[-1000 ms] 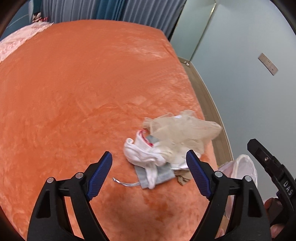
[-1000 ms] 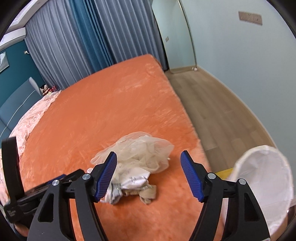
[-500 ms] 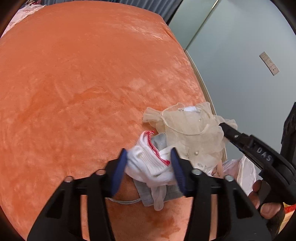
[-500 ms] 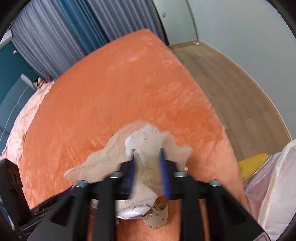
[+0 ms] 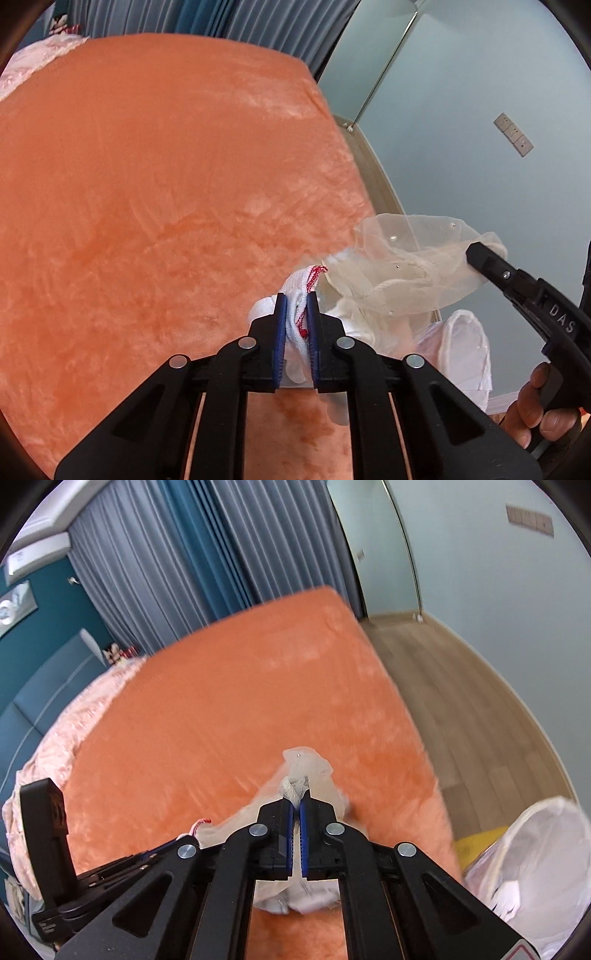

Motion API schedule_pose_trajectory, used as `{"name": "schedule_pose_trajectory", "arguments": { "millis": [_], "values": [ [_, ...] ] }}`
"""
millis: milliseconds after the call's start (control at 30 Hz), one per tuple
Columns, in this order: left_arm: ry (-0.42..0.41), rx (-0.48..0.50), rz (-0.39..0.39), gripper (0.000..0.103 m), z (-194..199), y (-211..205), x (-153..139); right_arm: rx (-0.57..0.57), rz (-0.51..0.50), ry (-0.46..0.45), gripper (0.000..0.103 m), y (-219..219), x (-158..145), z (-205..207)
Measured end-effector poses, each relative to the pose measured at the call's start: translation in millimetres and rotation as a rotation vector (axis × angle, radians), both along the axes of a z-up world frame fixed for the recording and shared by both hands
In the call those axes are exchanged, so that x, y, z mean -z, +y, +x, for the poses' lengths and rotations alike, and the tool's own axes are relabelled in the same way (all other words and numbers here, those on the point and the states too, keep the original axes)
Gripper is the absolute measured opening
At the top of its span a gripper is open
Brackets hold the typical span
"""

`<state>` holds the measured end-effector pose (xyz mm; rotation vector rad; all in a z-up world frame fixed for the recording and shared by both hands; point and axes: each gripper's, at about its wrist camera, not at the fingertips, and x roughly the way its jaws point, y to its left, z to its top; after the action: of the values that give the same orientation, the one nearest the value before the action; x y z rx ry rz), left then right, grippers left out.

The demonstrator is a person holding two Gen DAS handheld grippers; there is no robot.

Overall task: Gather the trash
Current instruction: 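Carry the sock and mesh bag over the bin and open both tools to drop them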

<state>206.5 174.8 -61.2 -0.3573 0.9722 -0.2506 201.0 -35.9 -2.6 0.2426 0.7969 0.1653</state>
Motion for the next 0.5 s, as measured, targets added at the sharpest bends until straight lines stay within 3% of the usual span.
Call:
{"name": "schedule_pose_trajectory", "arguments": {
  "millis": [267,500],
  "values": [
    [-0.125,0.024,0.003,0.01,-36.5,-18.6,-86.5,-0.004,0.008,-0.146,0.002,-18.0,-88.1,-44.9],
    [-0.203,0.045,0.008,0.01,-76.6,-35.0,-141.4,-0.008,0.004,-0.244,0.002,-33.3,-140.5,-93.2]
  ]
}}
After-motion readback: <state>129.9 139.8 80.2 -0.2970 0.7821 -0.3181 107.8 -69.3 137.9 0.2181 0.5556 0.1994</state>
